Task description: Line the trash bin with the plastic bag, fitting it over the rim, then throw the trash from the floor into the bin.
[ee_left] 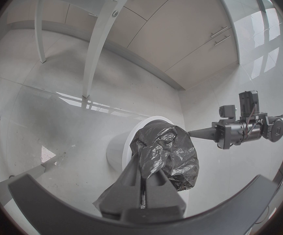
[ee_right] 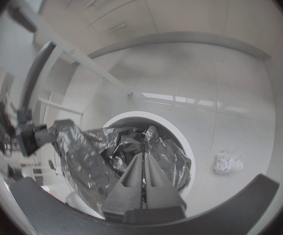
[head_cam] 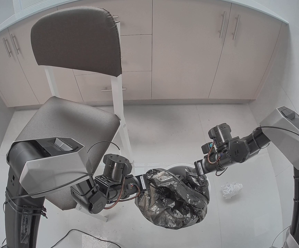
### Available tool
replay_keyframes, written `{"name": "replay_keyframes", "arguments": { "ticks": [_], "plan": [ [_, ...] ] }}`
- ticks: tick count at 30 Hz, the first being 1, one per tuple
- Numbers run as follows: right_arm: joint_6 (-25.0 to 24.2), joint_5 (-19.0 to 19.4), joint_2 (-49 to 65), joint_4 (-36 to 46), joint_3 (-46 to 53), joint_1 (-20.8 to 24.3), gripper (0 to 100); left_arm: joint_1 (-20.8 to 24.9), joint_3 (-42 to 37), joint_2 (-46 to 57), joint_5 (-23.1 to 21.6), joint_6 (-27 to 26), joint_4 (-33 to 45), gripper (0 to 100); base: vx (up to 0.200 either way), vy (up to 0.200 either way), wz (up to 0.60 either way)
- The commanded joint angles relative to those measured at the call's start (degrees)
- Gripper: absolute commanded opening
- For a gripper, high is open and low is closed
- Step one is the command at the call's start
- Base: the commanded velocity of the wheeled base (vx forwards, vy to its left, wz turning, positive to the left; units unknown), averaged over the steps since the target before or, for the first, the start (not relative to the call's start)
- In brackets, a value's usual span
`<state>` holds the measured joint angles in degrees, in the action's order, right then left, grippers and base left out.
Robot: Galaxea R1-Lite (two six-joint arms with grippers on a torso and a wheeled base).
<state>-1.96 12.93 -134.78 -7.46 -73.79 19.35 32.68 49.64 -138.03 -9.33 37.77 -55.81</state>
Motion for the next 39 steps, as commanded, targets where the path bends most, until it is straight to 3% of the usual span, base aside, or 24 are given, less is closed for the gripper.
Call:
{"name": "replay_keyframes", "arguments": {
  "ticks": [1,2,27,39],
  "plan": [
    [7.41,1.66,4.09,-5.55,9.45,-0.1,0,0.01,0.02,-0.04,0.01,0.03,0.0,0,0.0,0.0,0.0],
    [7.59,1.57,4.0,-5.9,9.63,-0.01,100,0.01,0.02,-0.04,0.01,-0.06,0.0,0,0.0,0.0,0.0],
    [9.26,2.97,6.11,-8.62,18.42,3.42,100,0.01,0.02,-0.04,0.01,-0.06,0.0,0,0.0,0.0,0.0],
    [8.2,3.15,-4.88,-7.92,5.5,-0.36,100,0.01,0.02,-0.04,0.01,-0.06,0.0,0,0.0,0.0,0.0]
  ]
}}
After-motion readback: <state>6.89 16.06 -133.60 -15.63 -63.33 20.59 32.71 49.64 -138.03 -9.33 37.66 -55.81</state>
